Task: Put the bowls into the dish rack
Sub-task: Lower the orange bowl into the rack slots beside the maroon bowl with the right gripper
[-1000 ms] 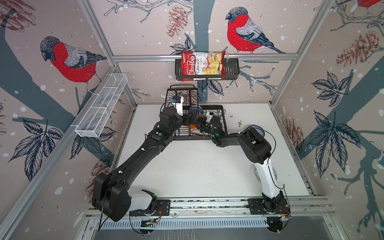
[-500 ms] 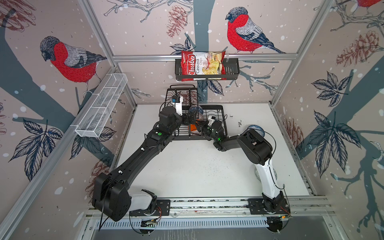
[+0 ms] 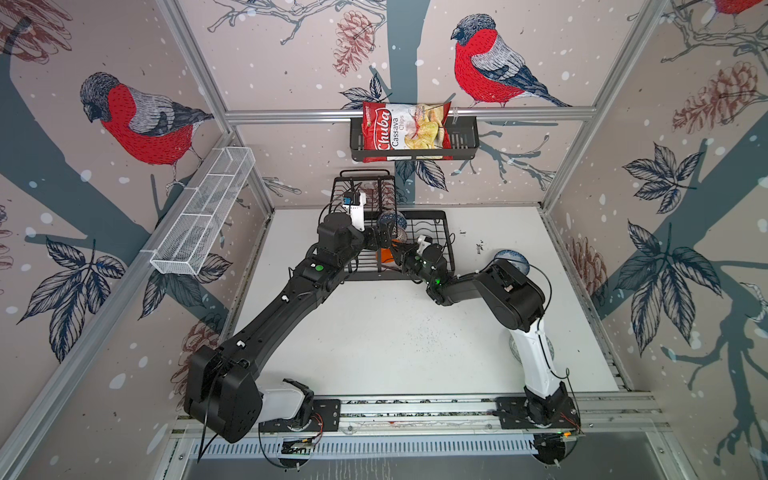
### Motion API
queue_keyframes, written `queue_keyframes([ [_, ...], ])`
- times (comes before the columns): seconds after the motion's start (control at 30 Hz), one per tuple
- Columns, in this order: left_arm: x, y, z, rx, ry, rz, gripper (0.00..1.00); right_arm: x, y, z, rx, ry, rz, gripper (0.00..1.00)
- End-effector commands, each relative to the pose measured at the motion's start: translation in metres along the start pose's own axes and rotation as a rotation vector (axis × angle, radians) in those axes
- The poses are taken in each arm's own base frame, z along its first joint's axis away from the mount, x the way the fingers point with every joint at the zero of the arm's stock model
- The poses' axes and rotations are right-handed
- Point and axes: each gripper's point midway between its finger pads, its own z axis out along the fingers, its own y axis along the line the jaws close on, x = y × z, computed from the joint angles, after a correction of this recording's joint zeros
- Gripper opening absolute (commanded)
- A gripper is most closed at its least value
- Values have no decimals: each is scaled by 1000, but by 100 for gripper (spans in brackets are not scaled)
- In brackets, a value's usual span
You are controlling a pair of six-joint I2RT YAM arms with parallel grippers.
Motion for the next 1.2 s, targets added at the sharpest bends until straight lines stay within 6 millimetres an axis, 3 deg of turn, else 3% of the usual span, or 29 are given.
queue_keyframes([
  [0.0,-4,-3,-1,15,-18,-4,98,8,-30,-3,133,21,65,8],
  [0.37,-4,-2,0,15,-16,-6,98,16,-41,-3,188,0,134,18],
  [0.7,-5,-1,-1,14,-19,-7,98,19,-43,-1,188,2,149,18],
  [1.0,-6,0,-1,14,-23,-11,98,18,-37,-1,184,4,125,18],
  [1.17,-6,1,-1,22,-23,-20,98,16,-29,-1,190,2,82,23],
])
